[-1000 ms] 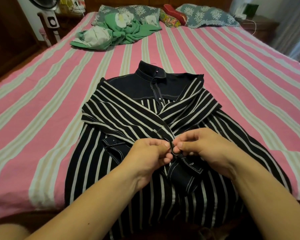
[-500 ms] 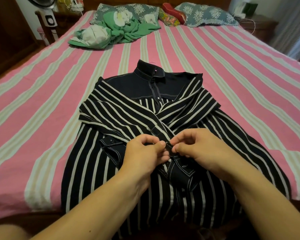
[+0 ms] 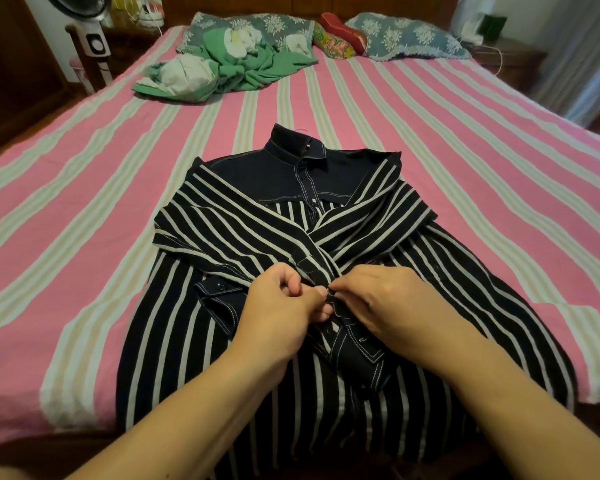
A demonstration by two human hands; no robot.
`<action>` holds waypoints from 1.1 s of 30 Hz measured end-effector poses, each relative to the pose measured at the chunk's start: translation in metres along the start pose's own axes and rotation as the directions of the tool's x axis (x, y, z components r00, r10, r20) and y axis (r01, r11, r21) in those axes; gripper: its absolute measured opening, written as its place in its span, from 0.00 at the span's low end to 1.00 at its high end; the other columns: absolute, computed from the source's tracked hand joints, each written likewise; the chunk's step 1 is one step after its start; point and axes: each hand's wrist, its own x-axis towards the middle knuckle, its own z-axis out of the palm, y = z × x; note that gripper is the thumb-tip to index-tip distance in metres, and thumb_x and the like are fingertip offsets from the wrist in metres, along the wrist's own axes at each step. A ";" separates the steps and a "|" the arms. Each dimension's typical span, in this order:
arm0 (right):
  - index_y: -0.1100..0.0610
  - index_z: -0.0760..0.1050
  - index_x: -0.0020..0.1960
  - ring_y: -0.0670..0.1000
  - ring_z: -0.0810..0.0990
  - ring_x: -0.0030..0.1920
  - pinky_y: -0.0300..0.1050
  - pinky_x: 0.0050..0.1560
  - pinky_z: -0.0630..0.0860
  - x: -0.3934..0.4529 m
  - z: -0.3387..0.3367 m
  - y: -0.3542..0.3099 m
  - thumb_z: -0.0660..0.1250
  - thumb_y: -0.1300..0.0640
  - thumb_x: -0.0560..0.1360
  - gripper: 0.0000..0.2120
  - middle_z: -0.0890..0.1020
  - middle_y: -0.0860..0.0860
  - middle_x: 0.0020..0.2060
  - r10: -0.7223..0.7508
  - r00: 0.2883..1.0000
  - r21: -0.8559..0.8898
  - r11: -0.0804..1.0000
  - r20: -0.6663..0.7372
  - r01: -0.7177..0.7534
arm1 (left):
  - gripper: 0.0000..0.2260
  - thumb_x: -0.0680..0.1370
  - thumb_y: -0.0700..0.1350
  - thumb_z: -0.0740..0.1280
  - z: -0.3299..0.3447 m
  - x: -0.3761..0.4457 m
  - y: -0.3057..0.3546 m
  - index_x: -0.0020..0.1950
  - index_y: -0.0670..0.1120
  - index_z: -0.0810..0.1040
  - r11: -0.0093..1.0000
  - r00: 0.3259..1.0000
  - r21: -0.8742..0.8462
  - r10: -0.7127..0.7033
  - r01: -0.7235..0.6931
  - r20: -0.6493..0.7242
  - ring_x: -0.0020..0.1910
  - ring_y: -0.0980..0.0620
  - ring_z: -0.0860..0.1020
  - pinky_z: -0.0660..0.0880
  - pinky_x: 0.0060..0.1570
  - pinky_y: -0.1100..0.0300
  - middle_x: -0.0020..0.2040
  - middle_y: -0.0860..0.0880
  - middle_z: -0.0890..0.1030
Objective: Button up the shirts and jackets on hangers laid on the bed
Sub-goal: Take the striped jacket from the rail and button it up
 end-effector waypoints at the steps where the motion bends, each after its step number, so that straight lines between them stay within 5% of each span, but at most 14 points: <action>1: 0.54 0.81 0.57 0.46 0.81 0.43 0.46 0.45 0.81 -0.001 0.001 0.000 0.58 0.51 0.82 0.14 0.82 0.46 0.45 0.004 1.000 0.003 1.000 -0.002 -0.004 | 0.16 0.78 0.29 0.68 -0.001 -0.001 0.000 0.40 0.45 0.65 1.000 1.000 -0.002 0.011 -0.011 0.005 0.36 0.47 0.82 0.82 0.47 0.51 0.31 0.48 0.79; 3: 0.54 0.81 0.57 0.45 0.81 0.44 0.44 0.46 0.80 -0.003 0.002 0.000 0.58 0.51 0.82 0.14 0.82 0.46 0.46 0.022 1.000 0.016 1.000 -0.015 -0.022 | 0.16 0.78 0.32 0.69 -0.001 -0.002 -0.001 0.39 0.45 0.66 0.996 0.998 0.058 0.065 -0.066 0.003 0.37 0.48 0.83 0.82 0.47 0.55 0.34 0.46 0.81; 5: 0.54 0.81 0.54 0.44 0.80 0.44 0.44 0.47 0.79 -0.004 0.006 -0.003 0.59 0.50 0.80 0.14 0.82 0.46 0.45 0.069 0.997 0.018 0.998 -0.020 -0.068 | 0.13 0.78 0.37 0.71 -0.004 -0.002 -0.007 0.39 0.46 0.69 0.926 0.977 0.316 0.213 -0.206 0.011 0.36 0.53 0.81 0.79 0.42 0.62 0.36 0.48 0.81; 7: 0.52 0.81 0.52 0.43 0.79 0.44 0.45 0.49 0.78 -0.002 0.010 -0.006 0.61 0.49 0.79 0.12 0.81 0.43 0.44 0.152 0.988 0.012 0.988 0.001 -0.152 | 0.09 0.79 0.42 0.70 -0.005 0.000 -0.014 0.42 0.51 0.72 0.717 0.927 0.598 0.352 -0.358 0.133 0.37 0.59 0.76 0.75 0.38 0.64 0.38 0.53 0.78; 9: 0.50 0.82 0.52 0.41 0.78 0.46 0.43 0.53 0.76 -0.001 0.003 -0.002 0.65 0.51 0.79 0.07 0.81 0.41 0.44 0.247 0.969 0.071 0.966 0.030 -0.248 | 0.03 0.81 0.46 0.66 -0.004 0.001 -0.020 0.52 0.55 0.75 0.480 0.867 0.737 0.397 -0.476 0.301 0.46 0.61 0.74 0.75 0.47 0.62 0.46 0.58 0.76; 12: 0.45 0.83 0.52 0.38 0.79 0.52 0.38 0.55 0.74 -0.012 -0.040 0.012 0.71 0.52 0.77 0.05 0.82 0.40 0.48 0.344 0.931 0.283 0.888 0.120 -0.364 | 0.15 0.83 0.54 0.62 -0.001 0.000 -0.023 0.69 0.57 0.74 0.362 0.868 0.796 0.306 -0.486 0.391 0.60 0.60 0.69 0.70 0.62 0.63 0.58 0.58 0.71; 15: 0.39 0.81 0.54 0.41 0.77 0.59 0.42 0.61 0.73 -0.031 -0.068 0.024 0.75 0.50 0.73 0.11 0.79 0.39 0.57 0.263 0.876 0.353 0.838 0.405 -0.415 | 0.14 0.79 0.62 0.63 -0.005 -0.011 -0.009 0.60 0.59 0.79 0.404 0.845 0.751 0.361 -0.522 0.394 0.59 0.61 0.66 0.69 0.61 0.64 0.56 0.60 0.69; 17: 0.36 0.77 0.58 0.37 0.73 0.62 0.36 0.63 0.70 -0.038 -0.060 0.025 0.77 0.48 0.71 0.19 0.72 0.34 0.60 0.222 0.812 0.261 0.873 0.540 -0.412 | 0.16 0.75 0.69 0.63 -0.006 -0.022 0.001 0.54 0.60 0.77 0.338 0.801 0.732 0.343 -0.592 0.490 0.57 0.60 0.65 0.68 0.57 0.65 0.54 0.61 0.67; 19: 0.35 0.75 0.59 0.34 0.70 0.61 0.29 0.63 0.68 -0.039 -0.048 0.023 0.78 0.51 0.71 0.22 0.68 0.32 0.58 0.245 0.813 0.194 0.897 0.528 -0.396 | 0.22 0.72 0.73 0.62 -0.005 -0.032 0.000 0.58 0.61 0.72 0.227 0.772 0.738 0.206 -0.635 0.601 0.58 0.60 0.64 0.67 0.58 0.65 0.56 0.61 0.65; 22: 0.37 0.78 0.50 0.38 0.74 0.54 0.32 0.56 0.71 -0.035 -0.045 0.020 0.74 0.59 0.73 0.16 0.73 0.37 0.52 0.310 0.890 0.157 0.913 0.334 -0.377 | 0.13 0.76 0.58 0.66 -0.006 -0.035 -0.012 0.59 0.56 0.73 -0.031 0.665 0.696 0.267 -0.717 0.697 0.56 0.53 0.69 0.73 0.55 0.54 0.57 0.54 0.71; 24: 0.40 0.80 0.46 0.41 0.77 0.50 0.31 0.50 0.71 -0.032 -0.046 0.017 0.72 0.62 0.74 0.15 0.78 0.40 0.47 0.329 0.927 0.221 0.905 0.182 -0.365 | 0.04 0.78 0.42 0.67 -0.014 -0.030 -0.009 0.51 0.49 0.77 -0.101 0.569 0.673 0.452 -0.733 0.687 0.49 0.50 0.72 0.73 0.46 0.50 0.50 0.50 0.75; 26: 0.45 0.82 0.45 0.41 0.79 0.46 0.28 0.46 0.70 -0.029 -0.046 0.005 0.72 0.60 0.75 0.09 0.81 0.41 0.41 0.368 0.929 0.340 0.870 0.033 -0.357 | 0.07 0.77 0.35 0.64 -0.028 -0.024 0.006 0.44 0.45 0.79 -0.107 0.520 0.694 0.584 -0.712 0.624 0.45 0.48 0.72 0.70 0.42 0.49 0.46 0.48 0.76; 29: 0.47 0.83 0.43 0.42 0.81 0.41 0.30 0.43 0.72 -0.021 -0.031 -0.020 0.73 0.54 0.76 0.03 0.83 0.42 0.39 0.474 0.880 0.496 0.773 -0.037 -0.395 | 0.11 0.70 0.32 0.64 -0.062 -0.012 0.023 0.40 0.48 0.78 -0.144 0.610 0.758 0.508 -0.636 0.608 0.47 0.50 0.70 0.69 0.42 0.53 0.47 0.50 0.73; 33: 0.45 0.83 0.46 0.42 0.80 0.41 0.32 0.42 0.74 -0.013 -0.002 -0.047 0.75 0.54 0.74 0.04 0.83 0.42 0.39 0.482 0.850 0.520 0.681 0.213 -0.516 | 0.14 0.72 0.40 0.68 -0.090 -0.014 0.021 0.49 0.58 0.82 -0.109 0.819 0.849 0.226 -0.518 0.528 0.50 0.59 0.63 0.69 0.48 0.60 0.50 0.60 0.68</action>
